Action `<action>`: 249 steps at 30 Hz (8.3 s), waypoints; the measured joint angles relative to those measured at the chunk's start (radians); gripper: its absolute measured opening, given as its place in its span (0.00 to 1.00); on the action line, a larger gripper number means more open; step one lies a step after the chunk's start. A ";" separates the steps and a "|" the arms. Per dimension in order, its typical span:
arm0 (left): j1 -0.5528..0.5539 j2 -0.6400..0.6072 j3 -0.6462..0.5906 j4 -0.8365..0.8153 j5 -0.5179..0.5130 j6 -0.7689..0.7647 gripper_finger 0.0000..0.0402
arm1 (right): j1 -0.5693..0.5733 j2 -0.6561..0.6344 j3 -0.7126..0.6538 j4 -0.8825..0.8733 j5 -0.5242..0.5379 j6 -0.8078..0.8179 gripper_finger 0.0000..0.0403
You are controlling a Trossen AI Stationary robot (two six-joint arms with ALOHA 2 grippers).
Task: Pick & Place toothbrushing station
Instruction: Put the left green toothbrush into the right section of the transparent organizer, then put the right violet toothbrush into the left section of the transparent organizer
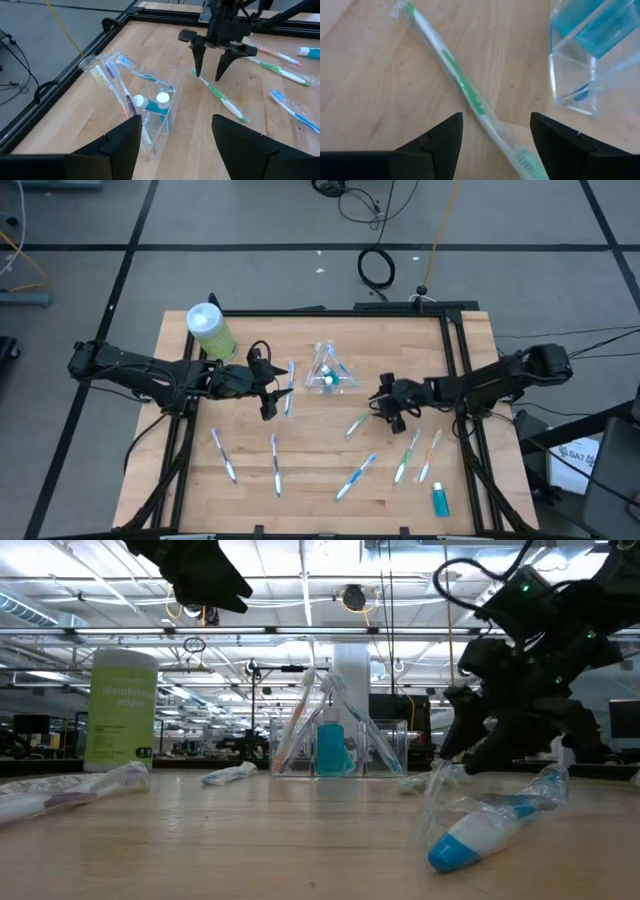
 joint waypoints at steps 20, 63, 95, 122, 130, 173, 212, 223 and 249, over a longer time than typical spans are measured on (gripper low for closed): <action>0.000 0.000 0.000 0.005 0.000 0.009 0.61 | -0.036 0.108 0.002 0.003 -0.041 -0.106 0.08; 0.000 0.000 0.000 0.021 0.003 0.008 0.61 | 0.187 -0.114 0.516 -0.593 0.709 -1.105 0.00; 0.000 0.000 0.000 0.021 0.003 0.010 0.61 | 0.111 -0.019 0.526 -0.734 0.681 -1.270 0.00; 0.000 0.000 0.000 0.011 0.002 0.012 0.61 | 0.074 0.105 0.526 -0.554 0.605 -1.257 0.10; 0.000 0.000 0.000 0.011 0.003 0.013 0.61 | 0.074 0.105 0.526 -0.557 0.608 -1.154 0.25; -0.015 0.000 -0.114 -0.072 0.000 -0.462 0.61 | 0.174 -0.281 0.085 0.055 0.368 0.138 0.30; -0.512 0.170 -0.186 -0.525 0.504 -2.077 0.61 | 0.146 -0.283 -0.171 0.657 0.370 0.154 0.48; -0.532 0.257 -0.186 -0.525 0.542 -2.154 0.61 | 0.082 -0.283 -0.171 0.665 0.370 0.158 0.48; -0.531 0.321 -0.183 -0.507 0.517 -2.121 0.31 | 0.061 -0.283 -0.171 0.664 0.368 0.189 0.48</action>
